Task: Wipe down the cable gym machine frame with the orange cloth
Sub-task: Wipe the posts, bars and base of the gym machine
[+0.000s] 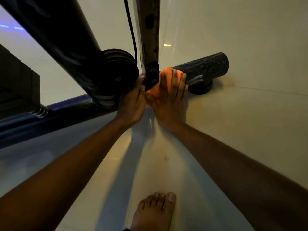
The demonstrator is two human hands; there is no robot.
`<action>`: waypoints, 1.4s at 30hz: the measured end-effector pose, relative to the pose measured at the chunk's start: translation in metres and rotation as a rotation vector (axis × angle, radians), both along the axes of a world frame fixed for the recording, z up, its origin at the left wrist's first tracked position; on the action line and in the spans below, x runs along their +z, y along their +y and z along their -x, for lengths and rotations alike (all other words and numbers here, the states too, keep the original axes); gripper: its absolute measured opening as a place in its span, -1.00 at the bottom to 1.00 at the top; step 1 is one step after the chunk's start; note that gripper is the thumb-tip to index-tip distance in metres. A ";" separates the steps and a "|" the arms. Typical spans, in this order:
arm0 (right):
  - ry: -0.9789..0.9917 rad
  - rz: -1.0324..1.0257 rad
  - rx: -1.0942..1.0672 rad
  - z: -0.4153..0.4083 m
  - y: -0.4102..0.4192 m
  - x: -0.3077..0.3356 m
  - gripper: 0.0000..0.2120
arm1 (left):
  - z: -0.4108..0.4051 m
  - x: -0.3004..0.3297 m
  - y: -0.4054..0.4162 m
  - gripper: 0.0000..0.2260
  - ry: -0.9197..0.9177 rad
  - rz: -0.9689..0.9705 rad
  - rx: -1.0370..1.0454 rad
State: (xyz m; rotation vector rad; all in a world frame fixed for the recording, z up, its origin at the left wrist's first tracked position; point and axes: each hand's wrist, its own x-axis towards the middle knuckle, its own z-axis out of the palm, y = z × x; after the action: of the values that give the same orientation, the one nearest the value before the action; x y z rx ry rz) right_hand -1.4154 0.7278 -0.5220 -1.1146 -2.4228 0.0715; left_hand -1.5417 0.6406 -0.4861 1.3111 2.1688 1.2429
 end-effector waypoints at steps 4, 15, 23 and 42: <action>-0.135 -0.117 0.062 -0.041 0.048 -0.003 -0.20 | -0.003 -0.004 0.000 -0.57 0.155 0.042 0.054; -0.169 -0.171 0.099 -0.066 0.096 0.020 -0.43 | -0.031 -0.014 0.020 -0.32 0.422 0.172 0.318; -0.236 -0.270 0.306 -0.062 0.085 0.019 -0.43 | -0.032 -0.014 0.019 -0.37 0.486 0.176 0.314; -0.047 -0.027 0.128 -0.012 0.007 0.006 -0.35 | 0.007 -0.010 -0.014 -0.47 0.394 0.096 -0.046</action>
State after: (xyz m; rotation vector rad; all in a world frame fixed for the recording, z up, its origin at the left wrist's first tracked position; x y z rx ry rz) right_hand -1.4035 0.7348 -0.5159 -0.9588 -2.5275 0.0542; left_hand -1.5482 0.6264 -0.4956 1.6682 2.4042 0.9083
